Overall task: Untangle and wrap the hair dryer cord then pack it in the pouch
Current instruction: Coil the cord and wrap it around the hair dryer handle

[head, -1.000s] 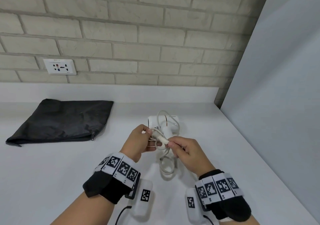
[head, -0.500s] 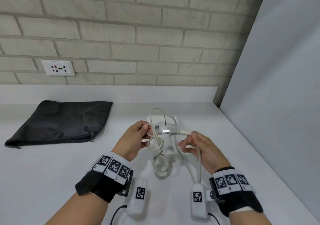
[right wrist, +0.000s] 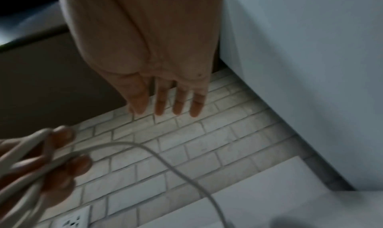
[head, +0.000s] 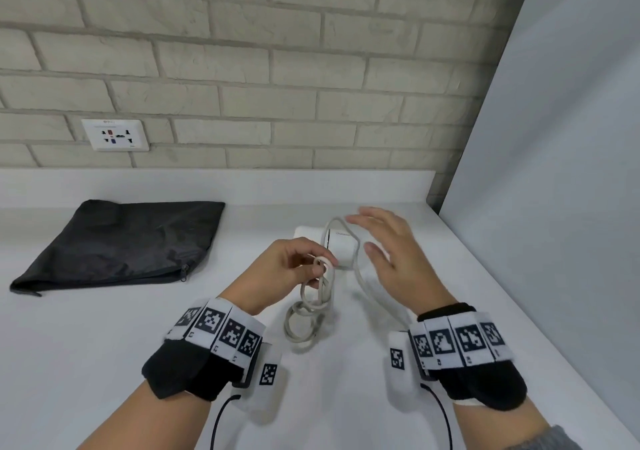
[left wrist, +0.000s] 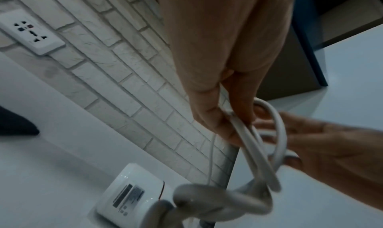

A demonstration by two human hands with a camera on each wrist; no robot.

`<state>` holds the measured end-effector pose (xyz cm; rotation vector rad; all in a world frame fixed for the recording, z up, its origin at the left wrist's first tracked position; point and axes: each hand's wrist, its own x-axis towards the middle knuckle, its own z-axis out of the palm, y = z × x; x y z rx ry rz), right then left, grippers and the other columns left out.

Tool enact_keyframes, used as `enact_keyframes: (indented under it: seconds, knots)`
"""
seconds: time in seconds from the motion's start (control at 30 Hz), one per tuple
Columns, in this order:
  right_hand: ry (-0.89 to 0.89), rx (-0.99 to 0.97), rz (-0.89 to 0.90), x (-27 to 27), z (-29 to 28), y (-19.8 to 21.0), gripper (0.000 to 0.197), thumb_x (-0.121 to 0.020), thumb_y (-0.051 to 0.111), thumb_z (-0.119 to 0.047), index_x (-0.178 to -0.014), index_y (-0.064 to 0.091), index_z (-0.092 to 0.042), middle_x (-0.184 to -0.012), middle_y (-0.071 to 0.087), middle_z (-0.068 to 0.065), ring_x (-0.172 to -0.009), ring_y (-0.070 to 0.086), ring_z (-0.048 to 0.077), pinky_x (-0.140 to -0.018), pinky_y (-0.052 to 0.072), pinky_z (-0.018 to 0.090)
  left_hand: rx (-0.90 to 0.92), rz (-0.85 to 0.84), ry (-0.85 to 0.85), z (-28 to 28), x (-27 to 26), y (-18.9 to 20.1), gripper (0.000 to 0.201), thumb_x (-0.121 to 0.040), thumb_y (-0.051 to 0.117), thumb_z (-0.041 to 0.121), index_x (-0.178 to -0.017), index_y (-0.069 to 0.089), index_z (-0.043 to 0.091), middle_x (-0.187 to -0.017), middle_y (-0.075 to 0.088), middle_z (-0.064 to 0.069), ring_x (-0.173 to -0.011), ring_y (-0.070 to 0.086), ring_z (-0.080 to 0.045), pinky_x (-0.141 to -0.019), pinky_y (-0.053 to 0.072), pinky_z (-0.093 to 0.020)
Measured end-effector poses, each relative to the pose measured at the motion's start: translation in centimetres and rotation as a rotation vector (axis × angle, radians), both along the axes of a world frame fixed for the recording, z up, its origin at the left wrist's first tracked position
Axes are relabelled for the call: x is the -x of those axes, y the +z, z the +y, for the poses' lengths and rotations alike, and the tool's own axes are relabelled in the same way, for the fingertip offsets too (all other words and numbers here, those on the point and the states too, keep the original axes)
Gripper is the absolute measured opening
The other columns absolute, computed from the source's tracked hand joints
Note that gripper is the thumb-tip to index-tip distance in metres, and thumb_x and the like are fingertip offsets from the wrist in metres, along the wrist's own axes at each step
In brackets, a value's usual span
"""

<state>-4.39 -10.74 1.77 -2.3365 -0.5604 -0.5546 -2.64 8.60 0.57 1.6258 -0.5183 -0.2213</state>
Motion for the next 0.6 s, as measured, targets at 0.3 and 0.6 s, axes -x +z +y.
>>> enact_keyframes:
  seconds: [0.3,0.6]
  knots:
    - [-0.054,0.165,0.125,-1.2,0.4,1.0,0.027,-0.092,0.05,-0.023,-0.083,0.064,-0.003,-0.074,0.048,-0.003,-0.071,0.049,0.017,-0.076,0.035,0.029,-0.194,0.072,0.113,0.7,-0.1,-0.3,0.023,-0.084,0.063,0.009,-0.105,0.056,0.006,-0.091,0.058,-0.008,-0.074,0.059,-0.018,-0.062,0.056,-0.024]
    - [-0.026,0.136,0.189,-0.1,0.9,-0.7,0.026,-0.094,0.045,-0.015,-0.088,0.063,0.002,-0.08,0.047,0.002,-0.074,0.046,0.017,-0.062,0.032,0.018,-0.147,0.273,0.19,-0.5,-0.3,-0.1,0.025,-0.092,0.052,0.02,-0.072,0.056,0.007,-0.073,0.058,-0.005,-0.059,0.054,-0.012,-0.054,0.048,-0.02]
